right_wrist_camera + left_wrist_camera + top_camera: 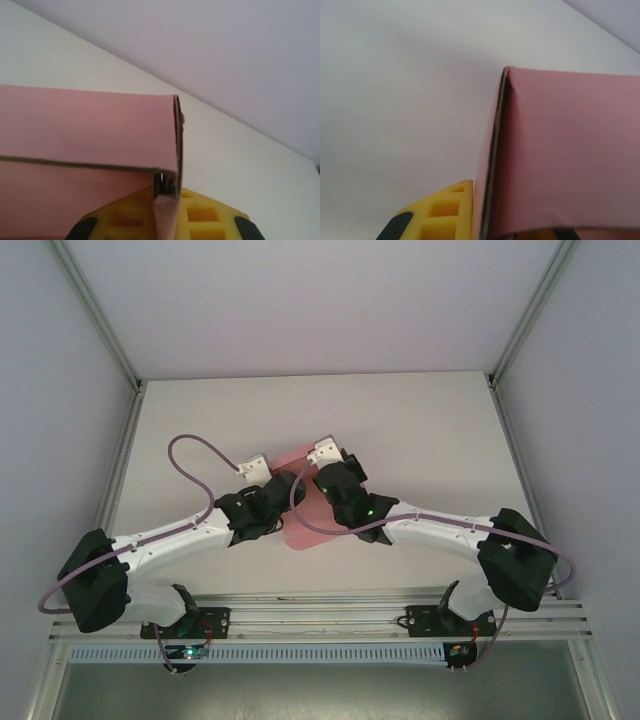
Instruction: Assemble paper box
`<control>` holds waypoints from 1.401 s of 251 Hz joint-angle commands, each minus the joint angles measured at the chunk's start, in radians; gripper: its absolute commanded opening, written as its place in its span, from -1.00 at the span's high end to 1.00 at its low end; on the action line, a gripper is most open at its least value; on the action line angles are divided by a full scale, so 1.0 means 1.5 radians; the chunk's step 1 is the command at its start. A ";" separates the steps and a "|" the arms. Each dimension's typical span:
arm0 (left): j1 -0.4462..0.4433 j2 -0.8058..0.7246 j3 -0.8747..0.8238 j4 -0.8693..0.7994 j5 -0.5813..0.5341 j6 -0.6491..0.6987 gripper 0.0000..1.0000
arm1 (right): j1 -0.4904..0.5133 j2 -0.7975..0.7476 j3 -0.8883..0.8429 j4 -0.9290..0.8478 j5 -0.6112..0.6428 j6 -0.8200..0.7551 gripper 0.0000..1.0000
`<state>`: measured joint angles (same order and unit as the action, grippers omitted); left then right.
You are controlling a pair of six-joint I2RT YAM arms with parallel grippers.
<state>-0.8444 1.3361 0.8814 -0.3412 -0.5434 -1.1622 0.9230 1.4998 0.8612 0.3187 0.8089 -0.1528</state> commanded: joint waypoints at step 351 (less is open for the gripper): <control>0.047 -0.030 -0.004 0.012 0.199 0.526 1.00 | -0.245 -0.465 -0.235 -0.172 -0.442 0.330 -0.97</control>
<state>-0.7849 1.2720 0.8116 -0.2565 -0.3630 -0.5854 0.5644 0.8558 0.5301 0.1291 0.1493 0.3122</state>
